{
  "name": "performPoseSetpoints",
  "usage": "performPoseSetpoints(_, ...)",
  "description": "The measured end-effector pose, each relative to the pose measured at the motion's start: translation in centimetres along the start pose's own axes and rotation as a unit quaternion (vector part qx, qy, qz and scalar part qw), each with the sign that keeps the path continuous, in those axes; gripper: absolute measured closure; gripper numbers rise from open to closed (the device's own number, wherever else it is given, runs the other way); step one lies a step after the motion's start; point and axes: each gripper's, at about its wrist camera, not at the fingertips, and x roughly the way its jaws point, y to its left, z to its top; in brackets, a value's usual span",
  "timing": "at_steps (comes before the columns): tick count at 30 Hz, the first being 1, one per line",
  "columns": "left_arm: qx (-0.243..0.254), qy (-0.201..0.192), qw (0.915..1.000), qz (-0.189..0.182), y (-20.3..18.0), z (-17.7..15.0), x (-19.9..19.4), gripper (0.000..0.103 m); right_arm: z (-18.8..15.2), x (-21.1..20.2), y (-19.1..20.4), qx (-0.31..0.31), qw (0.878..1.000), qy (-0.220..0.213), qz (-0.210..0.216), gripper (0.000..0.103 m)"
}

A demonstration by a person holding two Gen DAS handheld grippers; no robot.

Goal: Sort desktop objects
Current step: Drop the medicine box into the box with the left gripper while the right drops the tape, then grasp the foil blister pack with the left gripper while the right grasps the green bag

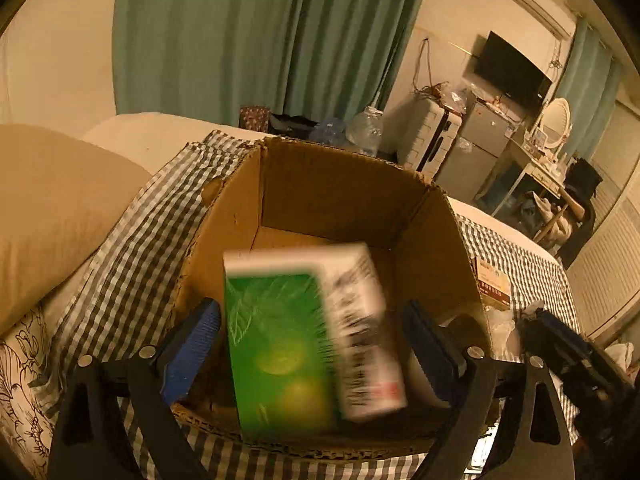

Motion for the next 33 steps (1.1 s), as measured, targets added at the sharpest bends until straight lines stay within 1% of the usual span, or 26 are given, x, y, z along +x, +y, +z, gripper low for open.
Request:
performPoseSetpoints(3, 0.012, 0.002, 0.9999, 0.010, -0.7, 0.0, -0.3, 0.001, 0.6, -0.8, -0.4, 0.008, 1.000, -0.007, 0.008, 0.050)
performPoseSetpoints(6, 0.013, 0.002, 0.9997, 0.019, -1.3, -0.1, -1.0, 0.001, 0.6, -2.1, -0.7, 0.001, 1.000, -0.020, -0.003, 0.050)
performPoseSetpoints(10, 0.012, -0.012, 0.9999, 0.005, -2.2, -0.7, -2.8, 0.001, -0.3, -3.9, -2.1, 0.012, 1.000, -0.023, -0.014, 0.050)
performPoseSetpoints(12, 0.013, -0.017, 0.9998, -0.001, -3.2, -1.1, -3.6, 0.001, -1.0, -4.8, -3.3, 0.018, 0.999, -0.022, -0.030, 0.050)
performPoseSetpoints(16, 0.025, -0.029, 0.9989, -0.027, -6.4, -2.4, -5.0, 0.001, -2.9, -7.8, -7.0, 0.046, 0.996, -0.028, -0.067, 0.049)
performPoseSetpoints(18, 0.027, -0.030, 0.9986, -0.033, -8.1, -3.1, -5.3, 0.001, -3.7, -9.1, -8.8, 0.058, 0.994, -0.028, -0.087, 0.049)
performPoseSetpoints(20, 0.025, -0.023, 0.9981, -0.051, -10.1, -4.2, -5.4, 0.001, -4.7, -10.3, -11.4, 0.077, 0.991, -0.012, -0.111, 0.049)
performPoseSetpoints(22, 0.023, -0.019, 0.9976, -0.062, -11.9, -5.3, -5.4, 0.001, -5.4, -11.3, -13.3, 0.094, 0.987, -0.007, -0.134, 0.049)
performPoseSetpoints(25, 0.038, -0.008, 0.9964, -0.075, -15.1, -7.3, -5.1, 0.001, -6.5, -12.5, -15.9, 0.116, 0.981, -0.006, -0.155, 0.049)
performPoseSetpoints(27, 0.053, 0.001, 0.9953, -0.080, -16.9, -8.5, -4.6, 0.001, -7.2, -13.1, -17.4, 0.126, 0.977, -0.004, -0.172, 0.049)
performPoseSetpoints(30, 0.082, 0.015, 0.9928, -0.085, -19.7, -10.4, -3.6, 0.001, -7.9, -12.7, -18.7, 0.131, 0.974, 0.012, -0.184, 0.049)
performPoseSetpoints(33, 0.102, 0.030, 0.9904, -0.089, -21.3, -12.6, -2.1, 0.001, -8.7, -12.1, -20.2, 0.141, 0.973, 0.023, -0.183, 0.049)
